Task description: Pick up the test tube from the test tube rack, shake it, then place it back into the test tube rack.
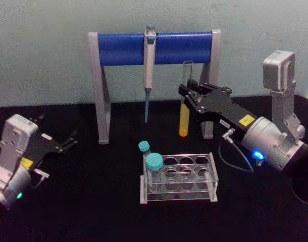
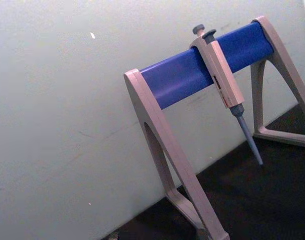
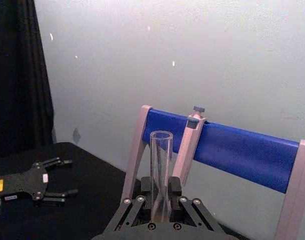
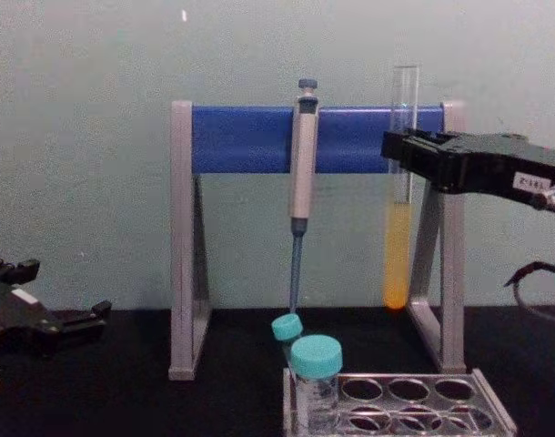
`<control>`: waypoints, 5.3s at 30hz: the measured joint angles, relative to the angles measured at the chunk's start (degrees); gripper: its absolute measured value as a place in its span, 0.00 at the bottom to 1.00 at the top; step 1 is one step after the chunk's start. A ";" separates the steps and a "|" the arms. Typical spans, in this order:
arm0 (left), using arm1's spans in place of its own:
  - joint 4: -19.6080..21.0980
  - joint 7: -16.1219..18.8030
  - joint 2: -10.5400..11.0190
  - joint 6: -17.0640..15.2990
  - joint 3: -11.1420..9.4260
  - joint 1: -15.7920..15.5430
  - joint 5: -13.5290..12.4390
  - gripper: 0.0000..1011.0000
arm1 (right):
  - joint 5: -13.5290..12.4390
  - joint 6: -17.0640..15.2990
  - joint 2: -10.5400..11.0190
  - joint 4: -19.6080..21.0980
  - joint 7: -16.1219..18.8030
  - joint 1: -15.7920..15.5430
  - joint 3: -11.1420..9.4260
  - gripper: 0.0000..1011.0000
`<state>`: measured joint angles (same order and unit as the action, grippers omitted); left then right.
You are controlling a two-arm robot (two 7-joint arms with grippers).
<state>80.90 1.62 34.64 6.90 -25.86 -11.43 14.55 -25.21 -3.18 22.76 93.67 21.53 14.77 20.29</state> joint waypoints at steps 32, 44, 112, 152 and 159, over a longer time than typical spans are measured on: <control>0.00 0.00 0.00 0.00 0.00 0.00 0.00 0.99 | -3.16 3.37 5.60 7.07 4.98 -8.37 0.58 0.21; 0.00 0.00 0.00 0.00 0.00 0.00 0.00 0.99 | -3.51 7.45 4.82 4.06 6.65 -9.20 1.42 0.21; 0.00 0.00 0.00 0.00 0.00 0.00 0.00 0.99 | 2.20 11.16 -0.65 -7.53 6.55 -8.36 3.56 0.21; 0.00 0.00 0.00 0.00 0.00 0.00 0.00 0.99 | 2.68 10.27 -0.86 -7.40 5.98 -8.66 3.41 0.74; 0.00 0.00 0.00 0.00 0.00 0.00 0.00 0.99 | 2.65 10.30 -0.86 -7.39 6.01 -8.66 3.41 0.95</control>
<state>80.90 1.62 34.65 6.90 -25.86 -11.43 14.55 -22.57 7.12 21.90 86.28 27.54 6.10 23.70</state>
